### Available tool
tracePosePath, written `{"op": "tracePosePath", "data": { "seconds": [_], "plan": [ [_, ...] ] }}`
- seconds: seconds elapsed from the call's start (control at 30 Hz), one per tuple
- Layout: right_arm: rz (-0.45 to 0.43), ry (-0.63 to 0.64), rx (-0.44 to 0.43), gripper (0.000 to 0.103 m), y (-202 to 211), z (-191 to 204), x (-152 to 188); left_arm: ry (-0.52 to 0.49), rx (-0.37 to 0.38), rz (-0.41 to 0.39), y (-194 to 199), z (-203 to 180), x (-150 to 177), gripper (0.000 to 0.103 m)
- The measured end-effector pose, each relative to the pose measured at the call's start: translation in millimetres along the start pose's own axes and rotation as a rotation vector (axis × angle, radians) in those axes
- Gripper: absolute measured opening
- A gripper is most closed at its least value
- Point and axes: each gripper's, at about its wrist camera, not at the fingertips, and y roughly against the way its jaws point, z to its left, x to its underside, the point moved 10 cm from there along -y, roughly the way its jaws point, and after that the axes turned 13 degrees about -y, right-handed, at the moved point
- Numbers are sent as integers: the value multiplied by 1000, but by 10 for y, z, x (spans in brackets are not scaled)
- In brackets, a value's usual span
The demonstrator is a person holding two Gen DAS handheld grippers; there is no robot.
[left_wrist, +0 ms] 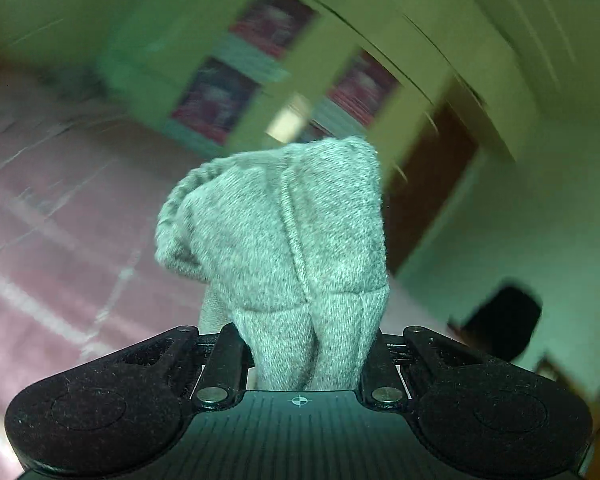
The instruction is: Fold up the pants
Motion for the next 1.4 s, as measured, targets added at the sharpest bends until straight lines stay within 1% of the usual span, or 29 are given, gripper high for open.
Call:
{"op": "tracePosePath", "data": {
  "seconds": [0.07, 0.17, 0.23, 0.27, 0.3, 0.4, 0.47, 0.5, 0.57, 0.6, 0.67, 0.7, 0.73, 0.8, 0.83, 0.87, 0.9, 0.93, 0.97, 1.0, 1.1, 1.17, 1.2, 1.27, 1.33, 1.4],
  "plan": [
    [-5, -15, -16, 71, 28, -4, -18, -74, 21, 37, -164, -331, -63, 16],
    [-12, -49, -41, 71, 65, -32, -54, -165, 50, 92, -398, -801, -72, 16],
    [-11, -73, -55, 71, 78, -45, -72, -222, 84, 130, -577, -1143, -9, 16],
    [-10, -83, -58, 71, 84, -57, -73, -254, 96, 151, -585, -1339, 93, 16],
    [-7, -92, -61, 71, 82, -64, -68, -282, 105, 171, -633, -1475, 131, 16],
    [1, -105, -62, 71, 69, -69, -62, -414, 119, 257, -724, -1947, 408, 16],
    [4, -114, -65, 71, 74, -76, -60, -466, 136, 292, -791, -2170, 497, 16],
    [4, -121, -69, 71, 81, -81, -60, -480, 144, 304, -891, -2282, 454, 16],
    [8, -140, -82, 71, 83, -86, -62, -515, 165, 322, -897, -2469, 546, 16],
    [10, -148, -86, 71, 84, -84, -58, -531, 175, 331, -954, -2519, 523, 16],
    [12, -160, -93, 71, 84, -96, -62, -572, 197, 367, -1044, -2634, 593, 17],
    [12, -166, -95, 71, 98, -105, -53, -602, 200, 392, -1062, -2704, 655, 17],
    [13, -172, -98, 71, 99, -107, -51, -621, 202, 416, -1126, -2689, 721, 17],
    [17, -183, -101, 71, 100, -113, -42, -658, 206, 465, -1142, -2792, 859, 19],
    [20, -188, -102, 71, 94, -115, -40, -657, 211, 479, -1154, -2791, 895, 27],
    [22, -190, -102, 71, 91, -117, -35, -645, 227, 490, -1188, -2826, 931, 43],
    [25, -191, -102, 72, 83, -123, -42, -637, 254, 496, -1170, -2892, 977, 53],
    [26, -190, -102, 72, 78, -120, -39, -653, 272, 503, -1154, -2957, 1023, 70],
    [27, -188, -101, 72, 74, -116, -35, -679, 277, 500, -1144, -3026, 1050, 80],
    [28, -185, -101, 72, 65, -120, -38, -696, 277, 486, -1107, -3089, 1050, 82],
    [30, -183, -100, 73, 66, -112, -31, -649, 297, 461, -956, -3139, 965, 82],
    [30, -186, -102, 73, 65, -117, -37, -570, 358, 412, -777, -3122, 796, 82],
    [31, -187, -103, 73, 64, -113, -36, -530, 371, 369, -636, -3080, 657, 83],
    [30, -186, -103, 73, 65, -115, -33, -489, 336, 309, -426, -2888, 488, 85],
    [29, -183, -102, 73, 65, -111, -31, -448, 257, 261, -197, -2552, 309, 85],
    [26, -177, -100, 73, 63, -101, -29, -419, 149, 235, 74, -2083, 217, 86]
  ]
}}
